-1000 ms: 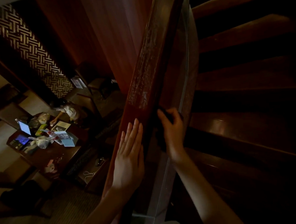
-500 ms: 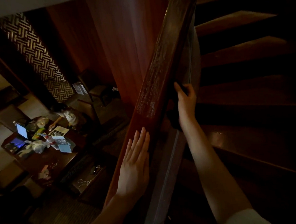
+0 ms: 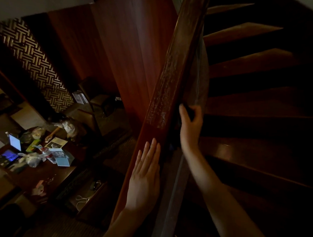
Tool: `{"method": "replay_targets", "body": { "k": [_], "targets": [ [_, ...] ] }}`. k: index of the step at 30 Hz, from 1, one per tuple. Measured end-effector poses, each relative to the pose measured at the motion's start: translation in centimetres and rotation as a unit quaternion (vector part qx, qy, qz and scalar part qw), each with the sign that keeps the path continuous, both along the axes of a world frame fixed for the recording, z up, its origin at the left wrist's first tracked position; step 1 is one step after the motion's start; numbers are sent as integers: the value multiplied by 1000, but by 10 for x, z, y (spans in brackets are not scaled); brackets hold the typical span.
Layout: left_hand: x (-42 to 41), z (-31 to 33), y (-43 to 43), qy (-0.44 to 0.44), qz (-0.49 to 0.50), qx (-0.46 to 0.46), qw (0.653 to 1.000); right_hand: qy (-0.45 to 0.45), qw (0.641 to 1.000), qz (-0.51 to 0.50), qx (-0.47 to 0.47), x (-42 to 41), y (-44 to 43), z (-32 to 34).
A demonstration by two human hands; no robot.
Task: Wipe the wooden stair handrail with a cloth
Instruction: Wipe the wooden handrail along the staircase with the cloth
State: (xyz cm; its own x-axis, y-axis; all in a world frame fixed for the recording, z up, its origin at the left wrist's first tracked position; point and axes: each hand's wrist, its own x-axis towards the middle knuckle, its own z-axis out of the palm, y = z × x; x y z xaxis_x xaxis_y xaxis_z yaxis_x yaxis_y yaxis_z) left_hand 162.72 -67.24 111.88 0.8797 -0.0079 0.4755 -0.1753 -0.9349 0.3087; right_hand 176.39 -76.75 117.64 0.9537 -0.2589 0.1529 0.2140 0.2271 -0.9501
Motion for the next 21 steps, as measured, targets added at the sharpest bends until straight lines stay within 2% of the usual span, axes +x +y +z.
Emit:
{"method": "replay_targets", "body": {
  "k": [2, 4, 8, 10, 13, 16, 18, 21],
  "targets": [
    [0, -1, 0, -4, -7, -2, 1000, -20, 999, 6, -35, -52, 10, -31],
    [0, 0, 0, -9, -17, -14, 1000, -85, 992, 6, -95, -90, 17, -51],
    [-1, 2, -2, -18, -24, -43, 999, -200, 951, -55, -231, -72, 18, -40],
    [-3, 2, -1, -17, -26, -48, 998, -205, 950, -45, -231, -43, 13, -14],
    [-3, 1, 0, -18, -25, -50, 998, -166, 969, -30, -183, -1, 8, 19],
    [-3, 0, 0, -30, -17, -56, 998, -179, 966, -39, -183, 4, 8, 18],
    [-5, -4, 2, -40, 14, -77, 996, -258, 935, -17, -243, -16, 7, -5],
    [-5, -6, 3, -45, 67, -134, 988, -366, 848, 46, -381, -42, 2, -33]
  ]
}}
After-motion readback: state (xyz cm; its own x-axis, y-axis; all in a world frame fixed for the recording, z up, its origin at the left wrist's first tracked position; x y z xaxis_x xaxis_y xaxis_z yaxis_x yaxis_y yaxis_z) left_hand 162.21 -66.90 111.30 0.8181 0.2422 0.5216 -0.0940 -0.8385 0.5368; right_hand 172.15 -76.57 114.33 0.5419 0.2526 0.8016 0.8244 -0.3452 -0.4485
